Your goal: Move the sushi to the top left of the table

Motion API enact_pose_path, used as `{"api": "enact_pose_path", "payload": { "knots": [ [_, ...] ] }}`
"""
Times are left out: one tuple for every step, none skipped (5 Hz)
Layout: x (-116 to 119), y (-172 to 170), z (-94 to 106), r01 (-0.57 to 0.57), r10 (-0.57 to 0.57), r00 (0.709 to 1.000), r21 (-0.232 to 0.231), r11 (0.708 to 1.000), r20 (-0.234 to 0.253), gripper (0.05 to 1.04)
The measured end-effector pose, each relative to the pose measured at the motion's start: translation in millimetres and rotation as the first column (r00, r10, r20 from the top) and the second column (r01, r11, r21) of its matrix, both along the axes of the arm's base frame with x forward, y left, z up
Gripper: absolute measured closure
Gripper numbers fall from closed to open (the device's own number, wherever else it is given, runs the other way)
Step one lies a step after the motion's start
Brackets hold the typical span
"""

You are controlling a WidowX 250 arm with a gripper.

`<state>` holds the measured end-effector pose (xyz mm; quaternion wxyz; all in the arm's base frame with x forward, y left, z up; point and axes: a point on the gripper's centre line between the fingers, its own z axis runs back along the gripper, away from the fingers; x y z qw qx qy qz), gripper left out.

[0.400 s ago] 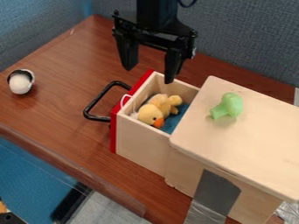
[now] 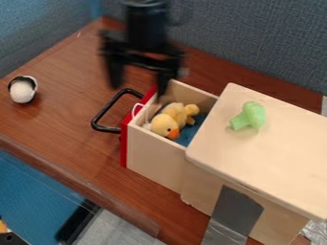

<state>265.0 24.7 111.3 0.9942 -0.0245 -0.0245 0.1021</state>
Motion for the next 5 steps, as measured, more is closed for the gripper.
{"api": "enact_pose_path", "payload": {
  "knots": [
    [-14.2,28.3,-8.9,-0.059,0.059,0.998,0.008,0.998,-0.027,0.083],
    [-21.1,63.0,-8.9,-0.134,0.134,0.991,0.037,0.990,-0.013,0.083],
    [-27.1,90.3,-26.8,-0.187,0.189,0.981,0.050,0.981,-0.046,0.083],
    [-26.6,115.7,-31.9,-0.242,0.244,0.969,0.069,0.968,-0.032,0.083],
    [-27.5,140.6,-39.2,-0.291,0.294,0.956,0.104,0.951,-0.013,0.083]
  ]
}}
